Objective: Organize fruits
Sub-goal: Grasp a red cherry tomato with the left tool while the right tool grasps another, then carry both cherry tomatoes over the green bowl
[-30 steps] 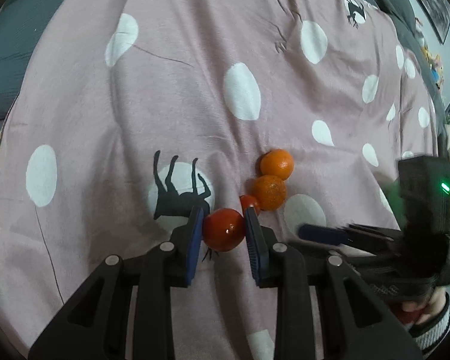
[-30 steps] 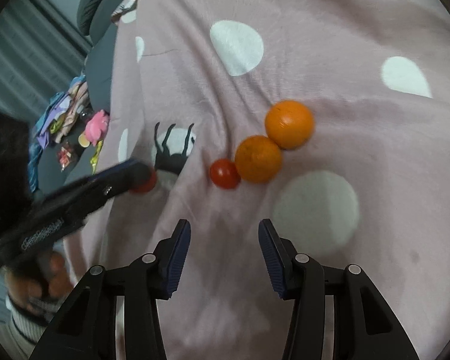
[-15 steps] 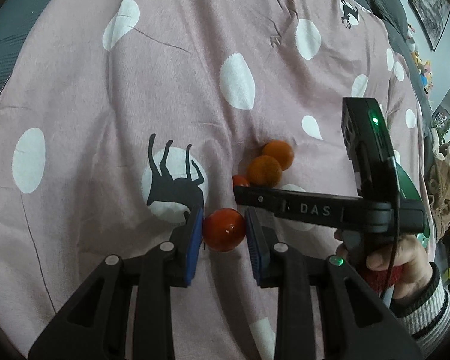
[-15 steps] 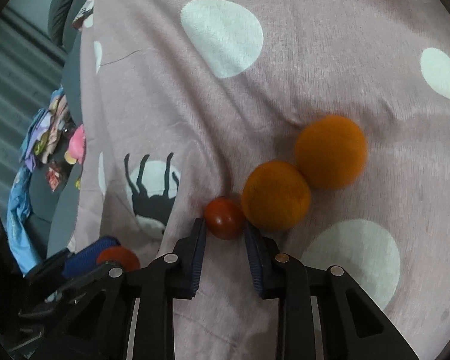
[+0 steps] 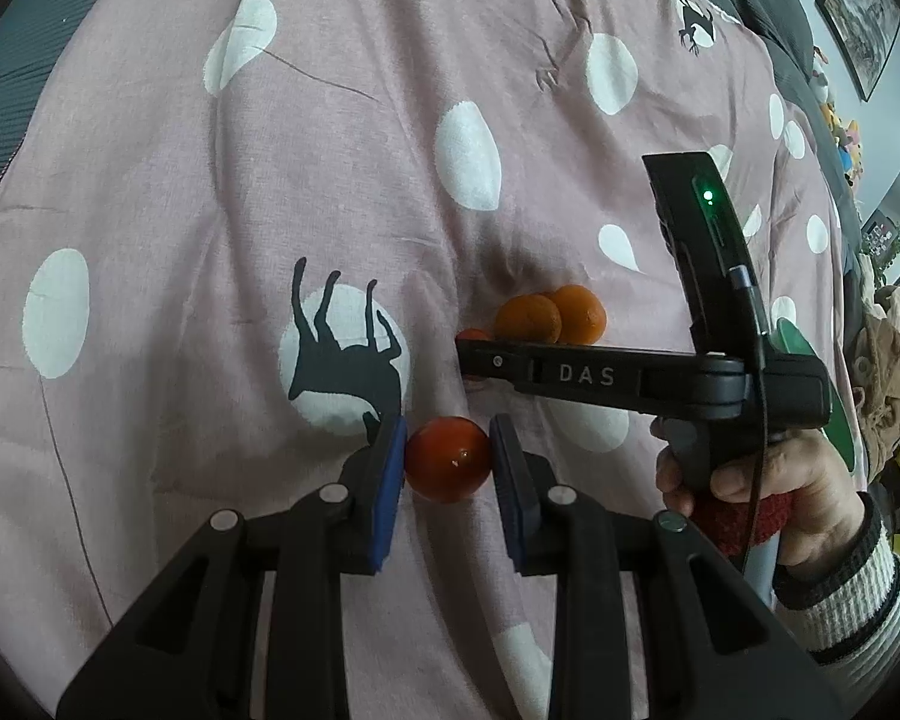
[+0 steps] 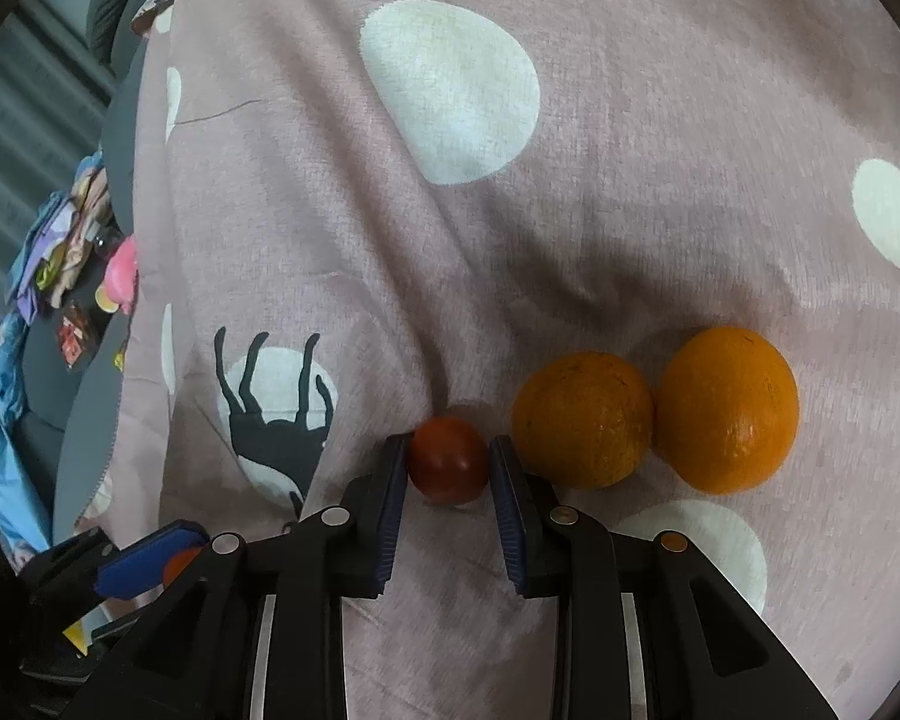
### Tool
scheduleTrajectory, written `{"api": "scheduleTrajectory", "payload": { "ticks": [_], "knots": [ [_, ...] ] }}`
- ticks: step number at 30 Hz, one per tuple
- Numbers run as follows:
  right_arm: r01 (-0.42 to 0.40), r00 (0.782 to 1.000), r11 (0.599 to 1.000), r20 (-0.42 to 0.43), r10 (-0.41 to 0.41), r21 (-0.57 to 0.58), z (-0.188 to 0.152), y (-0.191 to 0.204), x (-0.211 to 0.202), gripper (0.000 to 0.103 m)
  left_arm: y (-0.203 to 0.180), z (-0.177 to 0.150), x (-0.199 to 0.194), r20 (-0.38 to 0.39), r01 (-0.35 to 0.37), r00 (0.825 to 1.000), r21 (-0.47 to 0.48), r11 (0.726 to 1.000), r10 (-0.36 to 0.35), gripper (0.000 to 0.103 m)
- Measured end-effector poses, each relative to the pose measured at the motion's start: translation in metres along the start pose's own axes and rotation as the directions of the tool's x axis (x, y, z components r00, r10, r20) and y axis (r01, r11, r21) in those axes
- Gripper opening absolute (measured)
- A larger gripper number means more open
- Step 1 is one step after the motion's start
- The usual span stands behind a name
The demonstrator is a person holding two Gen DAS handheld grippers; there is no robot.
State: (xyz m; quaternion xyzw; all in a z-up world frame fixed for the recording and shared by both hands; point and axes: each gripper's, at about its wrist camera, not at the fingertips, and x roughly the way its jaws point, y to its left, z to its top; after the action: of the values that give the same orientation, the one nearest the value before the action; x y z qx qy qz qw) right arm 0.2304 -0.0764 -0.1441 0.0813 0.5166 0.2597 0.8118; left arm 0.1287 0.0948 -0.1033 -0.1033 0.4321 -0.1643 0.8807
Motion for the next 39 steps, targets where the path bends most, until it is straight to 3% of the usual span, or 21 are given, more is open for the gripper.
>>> {"api": "scheduleTrajectory", "payload": {
  "ticks": [10,19,25,39],
  "knots": [
    [-0.016,0.999,1.0,0.033,0.016,0.006,-0.017,0.006,-0.032,0.029,-0.014,-0.004,-0.013,0.005,-0.007,1.0,0.024,1.0,0.007,0.029],
    [-0.021,0.995,1.0,0.092,0.023,-0.018,-0.068,0.007,-0.094,0.029,-0.043,-0.018,-0.025,-0.004,-0.038,0.999,0.067,0.997,0.038,0.029],
    [0.017,0.99,1.0,0.14,-0.013,-0.024,-0.104,0.008,-0.127,0.029,-0.064,-0.031,-0.035,-0.004,-0.039,0.999,0.094,0.995,0.039,0.029],
    [0.027,0.966,1.0,0.255,-0.028,0.006,-0.152,0.005,-0.186,0.029,-0.111,-0.047,-0.061,0.002,-0.005,1.0,0.155,0.988,0.004,0.029]
  ]
}}
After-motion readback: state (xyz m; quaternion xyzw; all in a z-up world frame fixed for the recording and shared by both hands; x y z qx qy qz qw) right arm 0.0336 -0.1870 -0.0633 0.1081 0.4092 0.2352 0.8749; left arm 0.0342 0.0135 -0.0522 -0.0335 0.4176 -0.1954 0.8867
